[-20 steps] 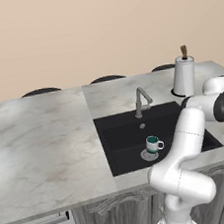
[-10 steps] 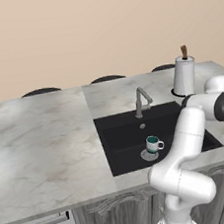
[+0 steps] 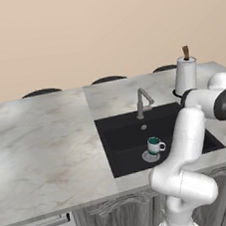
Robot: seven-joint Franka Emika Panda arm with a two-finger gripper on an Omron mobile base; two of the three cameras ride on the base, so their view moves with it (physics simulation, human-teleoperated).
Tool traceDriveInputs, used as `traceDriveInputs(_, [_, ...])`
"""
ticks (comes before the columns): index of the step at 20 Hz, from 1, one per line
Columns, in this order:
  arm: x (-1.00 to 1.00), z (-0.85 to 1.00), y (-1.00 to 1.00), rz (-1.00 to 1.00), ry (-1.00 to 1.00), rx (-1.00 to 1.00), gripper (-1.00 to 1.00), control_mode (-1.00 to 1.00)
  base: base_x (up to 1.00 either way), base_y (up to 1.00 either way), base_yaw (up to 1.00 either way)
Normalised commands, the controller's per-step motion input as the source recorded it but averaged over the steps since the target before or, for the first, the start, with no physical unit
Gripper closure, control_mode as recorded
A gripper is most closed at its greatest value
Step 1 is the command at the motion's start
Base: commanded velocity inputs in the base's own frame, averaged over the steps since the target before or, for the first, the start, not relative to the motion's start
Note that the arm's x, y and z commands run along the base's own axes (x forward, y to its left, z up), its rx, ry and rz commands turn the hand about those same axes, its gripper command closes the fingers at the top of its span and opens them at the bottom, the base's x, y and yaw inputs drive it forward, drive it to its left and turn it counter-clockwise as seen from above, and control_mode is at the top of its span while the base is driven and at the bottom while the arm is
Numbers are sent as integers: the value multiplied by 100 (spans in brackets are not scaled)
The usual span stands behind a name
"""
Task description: Pick the mug and place it in the sink. Pick the bowl and place it in the open cabinet and then close the cabinet.
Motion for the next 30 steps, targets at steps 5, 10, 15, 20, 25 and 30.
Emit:
traceDriveInputs(5, [-57,50,57,3,0,0,100,-100,0,0,0])
traceDriveInputs(10, [-49,93,31,7,6,0,100,-100,0,0,0])
traceDriveInputs(15, [-52,67,62,8,0,-6,100,-100,0,0,0])
traceDriveInputs(20, [-51,29,98,10,0,-6,100,-100,0,0,0])
traceDriveInputs(25, [-22,41,83,14,-1,-3,100,-100,0,0,0])
traceDriveInputs(30, [0,70,57,20,-19,-19,100,-100,0,0,0])
